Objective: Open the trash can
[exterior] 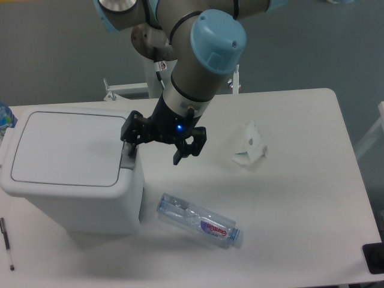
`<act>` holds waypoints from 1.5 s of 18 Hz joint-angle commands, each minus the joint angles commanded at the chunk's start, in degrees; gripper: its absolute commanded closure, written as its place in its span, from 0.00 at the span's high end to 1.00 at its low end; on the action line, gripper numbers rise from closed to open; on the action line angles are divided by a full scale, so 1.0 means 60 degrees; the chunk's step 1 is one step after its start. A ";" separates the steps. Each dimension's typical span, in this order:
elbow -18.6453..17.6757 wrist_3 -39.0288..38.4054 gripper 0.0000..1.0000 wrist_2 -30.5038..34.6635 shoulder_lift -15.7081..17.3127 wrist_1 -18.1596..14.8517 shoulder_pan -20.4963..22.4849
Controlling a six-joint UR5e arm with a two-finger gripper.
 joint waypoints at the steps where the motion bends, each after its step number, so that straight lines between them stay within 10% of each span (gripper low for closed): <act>1: 0.0014 0.0000 1.00 0.0000 0.0000 0.0000 0.0000; 27: 0.0175 0.0131 1.00 -0.0015 0.0058 0.0059 0.0292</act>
